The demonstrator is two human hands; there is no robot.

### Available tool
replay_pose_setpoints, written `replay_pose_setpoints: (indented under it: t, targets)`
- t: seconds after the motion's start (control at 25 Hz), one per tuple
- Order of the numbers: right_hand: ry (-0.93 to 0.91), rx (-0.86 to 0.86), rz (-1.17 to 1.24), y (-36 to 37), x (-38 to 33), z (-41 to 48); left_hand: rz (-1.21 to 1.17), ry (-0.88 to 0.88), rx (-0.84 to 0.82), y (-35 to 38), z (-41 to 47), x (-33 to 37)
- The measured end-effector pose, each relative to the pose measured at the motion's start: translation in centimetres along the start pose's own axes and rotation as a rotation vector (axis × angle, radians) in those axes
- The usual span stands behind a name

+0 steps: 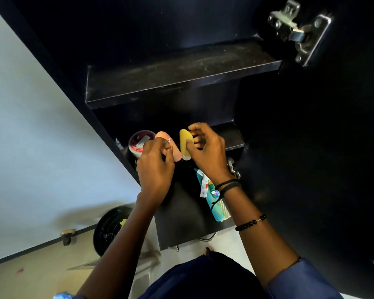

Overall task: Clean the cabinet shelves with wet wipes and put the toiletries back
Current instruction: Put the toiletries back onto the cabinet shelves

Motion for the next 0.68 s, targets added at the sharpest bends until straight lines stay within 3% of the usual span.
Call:
replay_pose_setpoints:
  t: [0.32,0.6,0.68]
  targets:
    - [-0.002,0.006,0.017,3.2,1.3,1.2,0.137,0.058,-0.003,0.7,2.0,1.4]
    - [0.066,-0.128,-0.045,3.9,3.8,1.4,0.152,0.022,0.069,1.6,3.1,0.7]
    - [0.076,-0.138,-0.074,3.9,4.1,1.3,0.131,-0.019,0.025,1.8,3.7,0.2]
Point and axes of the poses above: each hand's wrist, its own z-axis towards the middle knuckle, its own y-axis out of the palm, x = y × z, the point moved 4 cm from there along z, towards the middle knuckle, and after that the axes turned 11 degrees about -y, right-handed, at the moved point
